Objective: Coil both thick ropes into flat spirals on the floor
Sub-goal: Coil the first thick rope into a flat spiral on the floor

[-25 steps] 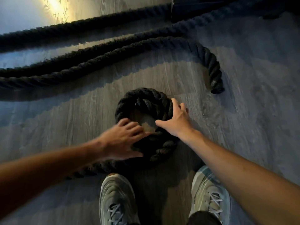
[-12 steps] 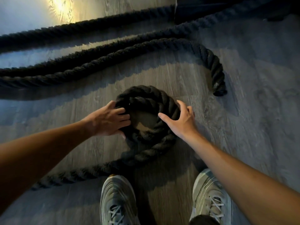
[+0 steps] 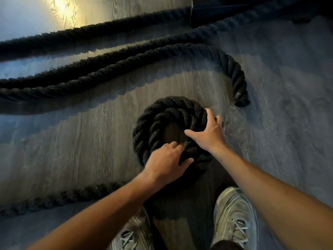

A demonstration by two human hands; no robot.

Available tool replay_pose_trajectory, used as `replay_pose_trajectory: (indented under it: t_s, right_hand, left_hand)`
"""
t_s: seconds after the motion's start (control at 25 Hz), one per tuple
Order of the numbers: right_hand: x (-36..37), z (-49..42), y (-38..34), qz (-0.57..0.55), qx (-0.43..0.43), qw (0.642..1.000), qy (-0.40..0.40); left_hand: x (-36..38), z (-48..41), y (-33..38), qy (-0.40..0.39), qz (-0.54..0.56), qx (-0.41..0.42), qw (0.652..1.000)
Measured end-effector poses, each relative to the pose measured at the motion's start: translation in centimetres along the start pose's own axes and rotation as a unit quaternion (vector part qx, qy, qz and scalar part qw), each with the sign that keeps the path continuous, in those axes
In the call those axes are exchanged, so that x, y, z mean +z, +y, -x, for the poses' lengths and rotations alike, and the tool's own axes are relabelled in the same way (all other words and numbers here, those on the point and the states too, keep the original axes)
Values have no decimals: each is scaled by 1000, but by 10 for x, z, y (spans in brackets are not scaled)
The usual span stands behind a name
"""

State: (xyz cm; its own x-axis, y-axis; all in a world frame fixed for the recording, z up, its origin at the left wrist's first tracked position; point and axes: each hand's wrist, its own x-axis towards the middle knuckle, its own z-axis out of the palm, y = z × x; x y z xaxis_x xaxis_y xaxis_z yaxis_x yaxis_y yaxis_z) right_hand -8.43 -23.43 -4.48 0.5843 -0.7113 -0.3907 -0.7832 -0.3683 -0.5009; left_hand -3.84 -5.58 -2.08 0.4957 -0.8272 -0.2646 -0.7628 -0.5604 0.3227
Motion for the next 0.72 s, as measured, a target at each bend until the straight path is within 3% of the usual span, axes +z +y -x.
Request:
replay_pose_trajectory:
  t_s: [0.08, 0.16, 0.32, 0.48, 0.6, 0.72]
  right_hand:
    - [0, -2, 0, 5, -2, 1000, 3]
    - [-5, -9, -5, 34, -19, 999, -32]
    - [-31, -33, -23, 105, -83, 983, -126]
    - [-55, -56, -56, 201, -171, 947, -181]
    - [-71, -67, -77, 291, -228, 903, -219]
    - [-66, -68, -84, 367, -285, 857, -223]
  left_hand:
    - [-25, -8, -33, 38, 13, 119, 992]
    - [-49, -21, -71, 47, -56, 208, 975]
    - [-88, -46, -117, -86, -294, 275, 911]
    - [-93, -66, -120, -158, -352, 378, 842]
    - [-80, -69, -114, -98, -342, 427, 831]
    - [-51, -52, -102, -55, -322, 414, 850]
